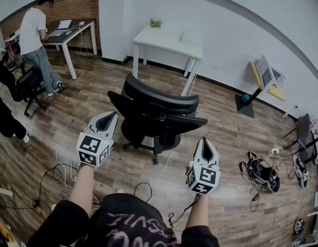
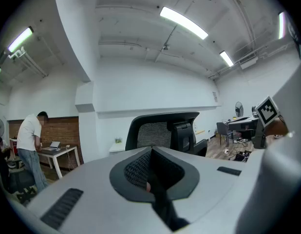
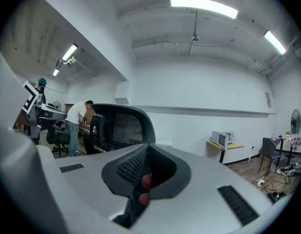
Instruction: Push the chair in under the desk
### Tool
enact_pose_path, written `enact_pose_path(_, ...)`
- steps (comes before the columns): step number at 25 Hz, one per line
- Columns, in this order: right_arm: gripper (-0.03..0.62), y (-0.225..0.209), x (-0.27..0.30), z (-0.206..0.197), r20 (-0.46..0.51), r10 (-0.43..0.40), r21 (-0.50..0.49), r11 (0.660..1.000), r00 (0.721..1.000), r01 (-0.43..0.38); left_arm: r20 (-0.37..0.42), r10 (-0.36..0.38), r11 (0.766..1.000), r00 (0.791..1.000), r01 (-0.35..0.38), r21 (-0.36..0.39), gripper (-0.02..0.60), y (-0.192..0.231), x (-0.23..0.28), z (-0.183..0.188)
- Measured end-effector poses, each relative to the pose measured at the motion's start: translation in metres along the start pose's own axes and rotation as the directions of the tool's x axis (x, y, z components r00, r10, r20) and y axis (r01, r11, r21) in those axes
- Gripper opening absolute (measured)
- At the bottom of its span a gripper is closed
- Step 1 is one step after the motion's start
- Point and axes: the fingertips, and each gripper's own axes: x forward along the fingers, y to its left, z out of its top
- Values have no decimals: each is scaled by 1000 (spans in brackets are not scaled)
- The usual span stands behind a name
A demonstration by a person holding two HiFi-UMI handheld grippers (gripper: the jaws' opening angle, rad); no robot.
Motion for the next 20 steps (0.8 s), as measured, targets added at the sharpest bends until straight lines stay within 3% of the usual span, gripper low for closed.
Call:
enact_pose_path(11, 26, 3, 2, -1, 6, -3, -7, 1000, 1000, 3, -7, -12, 1000, 1000, 12, 26, 15, 0, 1, -4)
enact_pose_path(18, 32, 7, 7, 2, 37, 52, -50, 998, 998, -50, -35, -19, 993, 999, 23, 114, 15, 6, 6, -9)
enact_pose_path(20, 81, 8, 12, 1, 27, 77, -99, 992, 997, -74, -50, -20, 987, 999, 28, 157, 15, 9, 10, -12)
